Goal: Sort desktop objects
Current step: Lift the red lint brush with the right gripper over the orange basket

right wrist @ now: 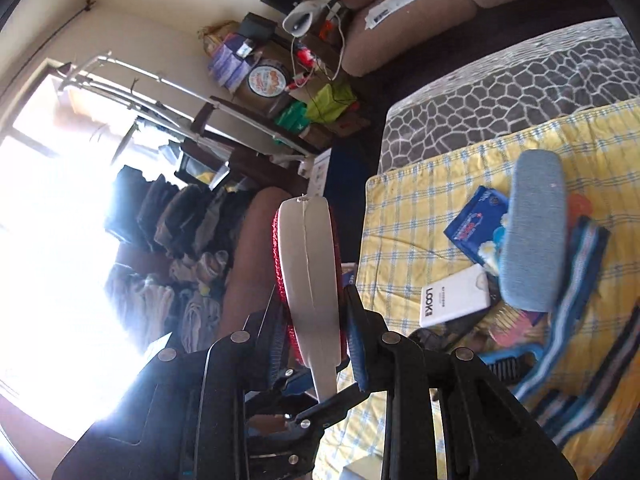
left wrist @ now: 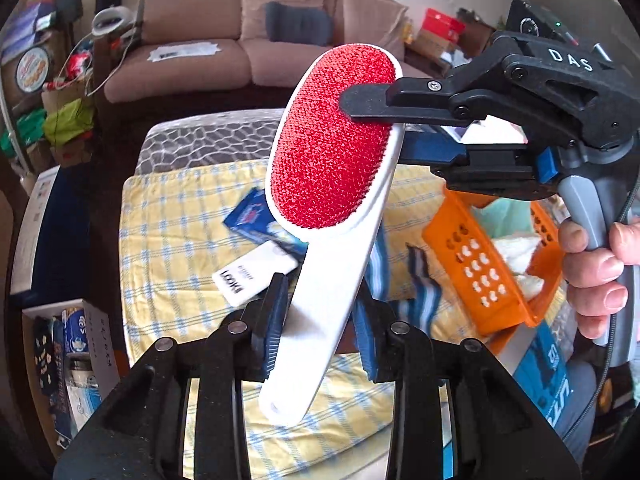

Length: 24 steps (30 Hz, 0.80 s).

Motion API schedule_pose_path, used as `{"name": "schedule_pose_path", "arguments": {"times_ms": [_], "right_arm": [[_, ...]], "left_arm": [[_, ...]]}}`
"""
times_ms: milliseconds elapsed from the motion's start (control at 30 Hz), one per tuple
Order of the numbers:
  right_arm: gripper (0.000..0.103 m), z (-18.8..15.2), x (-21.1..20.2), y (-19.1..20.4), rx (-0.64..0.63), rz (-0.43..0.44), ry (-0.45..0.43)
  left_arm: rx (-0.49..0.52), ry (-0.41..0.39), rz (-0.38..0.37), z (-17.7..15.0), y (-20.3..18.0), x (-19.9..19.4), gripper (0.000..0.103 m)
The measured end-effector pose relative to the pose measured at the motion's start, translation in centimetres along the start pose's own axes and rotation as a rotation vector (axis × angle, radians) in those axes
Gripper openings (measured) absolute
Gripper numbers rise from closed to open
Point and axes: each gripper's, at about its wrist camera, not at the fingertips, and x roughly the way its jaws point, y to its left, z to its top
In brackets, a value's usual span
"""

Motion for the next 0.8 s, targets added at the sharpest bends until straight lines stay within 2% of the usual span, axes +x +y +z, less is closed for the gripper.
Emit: {"name": "schedule_pose_path", "arguments": {"times_ms": [233, 467, 667, 800], "right_arm": [[0.027, -0.3, -13.9, -5.7, 0.091, -0.055, -0.142], [0.027, -2.8, -26.0, -11.9, 0.187, -0.116, -0.283], [0.027, -6.4, -32.8, -17.9, 0.286, -0.138, -0.358], [0.027, -8.2, -35.6, -20.9, 0.335, -0.147, -0.384]], "left_arm": [[0.116, 0.035, -0.115, 3.3, -12.6, 3.9, 0.031], [0.262, 0.108, -0.171, 4.4, -24.4, 8.7, 0.032], [0.367, 0.185, -0.188, 3.1, -31.7, 12.3, 0.033], [0.404, 0.225, -0.182, 2.4, -34.2, 14.5, 0.034]]}}
